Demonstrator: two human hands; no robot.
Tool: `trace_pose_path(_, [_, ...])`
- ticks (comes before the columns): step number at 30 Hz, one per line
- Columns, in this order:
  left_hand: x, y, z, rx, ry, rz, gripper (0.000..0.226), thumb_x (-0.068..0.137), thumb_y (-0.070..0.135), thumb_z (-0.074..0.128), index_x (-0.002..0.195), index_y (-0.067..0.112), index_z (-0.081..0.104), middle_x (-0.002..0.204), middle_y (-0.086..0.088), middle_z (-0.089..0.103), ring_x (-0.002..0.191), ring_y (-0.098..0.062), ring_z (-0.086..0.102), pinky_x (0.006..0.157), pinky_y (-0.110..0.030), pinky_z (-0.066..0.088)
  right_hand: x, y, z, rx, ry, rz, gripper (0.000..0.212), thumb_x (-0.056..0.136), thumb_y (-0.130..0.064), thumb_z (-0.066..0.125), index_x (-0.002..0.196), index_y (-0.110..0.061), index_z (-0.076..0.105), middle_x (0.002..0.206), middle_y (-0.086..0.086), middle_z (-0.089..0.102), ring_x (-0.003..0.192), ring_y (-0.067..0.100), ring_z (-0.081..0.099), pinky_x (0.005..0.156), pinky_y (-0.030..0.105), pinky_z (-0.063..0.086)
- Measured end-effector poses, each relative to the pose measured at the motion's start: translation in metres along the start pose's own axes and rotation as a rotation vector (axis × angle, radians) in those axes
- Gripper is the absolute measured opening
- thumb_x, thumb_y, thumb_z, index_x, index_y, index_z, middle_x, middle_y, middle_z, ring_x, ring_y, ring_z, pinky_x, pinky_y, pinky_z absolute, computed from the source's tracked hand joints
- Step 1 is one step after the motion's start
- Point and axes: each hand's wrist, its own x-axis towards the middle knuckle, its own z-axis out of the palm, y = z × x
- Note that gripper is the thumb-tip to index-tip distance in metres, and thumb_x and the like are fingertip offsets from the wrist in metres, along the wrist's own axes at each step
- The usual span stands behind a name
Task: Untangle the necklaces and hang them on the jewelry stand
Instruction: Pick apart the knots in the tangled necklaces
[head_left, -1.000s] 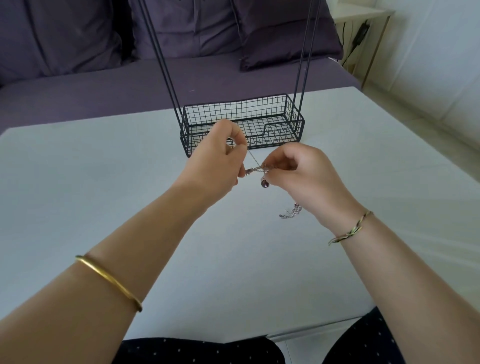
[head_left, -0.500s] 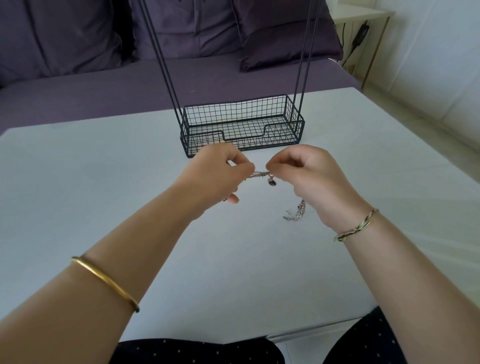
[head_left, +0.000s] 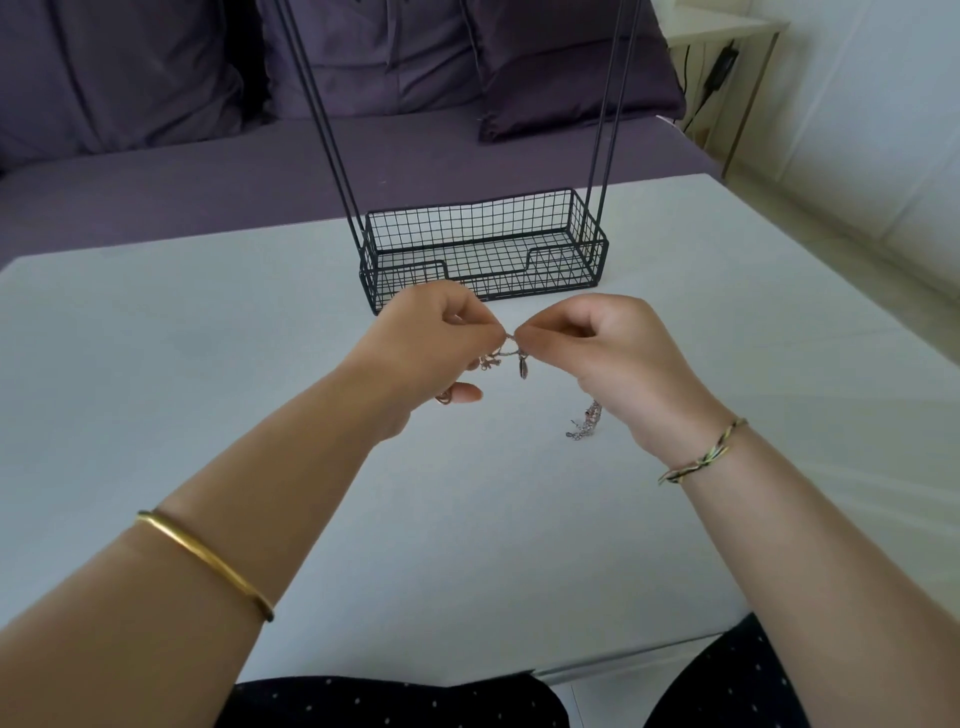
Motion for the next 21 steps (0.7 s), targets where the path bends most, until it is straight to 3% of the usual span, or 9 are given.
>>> trace_pose_path(1, [-0.0002,0.0001,0.0004,-0.011,0.0,-0.003,0.009,0.089,0.014,0.062,0.08,0.013,0.062,0.081,-0.003,0.057,0.069,-0.01,0.055,0.049,-0.019,0.053,0.0003,0.0006,0.0001,-0.005,-0.008,-0.001,0.007,0.08,-0.019,0.068,0.075,-0.016,0.071,0.061,0.002,0.059,0.056,0.008,0.043,0.051,0.02,0.034])
trace_pose_path(4, [0.0001,-0.0001,0.0013,-0.018,-0.002,-0.024,0.013,0.091,0.02,0.061,0.088,0.007,0.061,0.091,-0.007,0.059,0.072,-0.01,0.058,0.056,-0.026,0.058,0.0014,0.0029,-0.0001,-0.027,0.001,-0.017,0.007,0.079,-0.012,0.068,0.074,-0.016,0.07,0.048,-0.011,0.046,0.047,0.007,0.036,0.045,0.018,0.027])
trace_pose_path(7, [-0.0001,0.0015,-0.001,-0.125,-0.052,-0.103,0.017,0.092,0.022,0.061,0.083,0.008,0.058,0.099,-0.008,0.062,0.082,-0.01,0.061,0.052,-0.023,0.055,0.0013,0.0032,-0.001,-0.03,0.035,-0.054,0.008,0.078,-0.009,0.067,0.073,-0.014,0.07,0.051,-0.011,0.047,0.048,0.006,0.037,0.045,0.017,0.028])
trace_pose_path(10, [-0.001,0.0034,-0.0043,-0.248,-0.107,-0.174,0.019,0.092,0.023,0.06,0.078,0.01,0.056,0.092,-0.005,0.062,0.081,-0.012,0.06,0.05,-0.023,0.052,0.001,0.002,-0.0014,0.002,0.061,-0.045,0.009,0.079,-0.007,0.066,0.073,-0.013,0.068,0.057,-0.014,0.058,0.049,-0.002,0.046,0.048,0.011,0.033])
trace_pose_path(12, [-0.0019,0.0037,-0.0048,-0.268,-0.135,-0.19,0.021,0.092,0.024,0.059,0.077,0.01,0.056,0.086,-0.004,0.06,0.077,-0.012,0.059,0.051,-0.023,0.053,0.0008,0.0013,-0.0007,0.073,0.052,0.004,0.011,0.08,-0.006,0.064,0.072,-0.014,0.065,0.053,-0.014,0.057,0.046,-0.001,0.047,0.049,0.015,0.035])
trace_pose_path(16, [-0.003,0.0033,-0.0041,-0.25,-0.203,-0.182,0.022,0.094,0.024,0.056,0.078,0.009,0.056,0.081,-0.004,0.06,0.073,-0.01,0.06,0.051,-0.021,0.053,0.0009,-0.0005,0.0016,0.25,0.029,0.098,0.015,0.083,0.003,0.054,0.076,-0.01,0.057,0.067,0.008,0.067,0.047,0.009,0.044,0.044,0.021,0.034])
trace_pose_path(21, [-0.0031,0.0033,-0.004,-0.232,-0.208,-0.179,0.014,0.092,0.018,0.059,0.082,0.007,0.059,0.077,-0.003,0.062,0.068,-0.007,0.06,0.052,-0.019,0.054,0.0012,-0.0027,-0.0001,0.299,-0.002,0.157,0.023,0.083,0.005,0.049,0.078,-0.013,0.062,0.061,0.0,0.064,0.048,0.007,0.044,0.047,0.021,0.031])
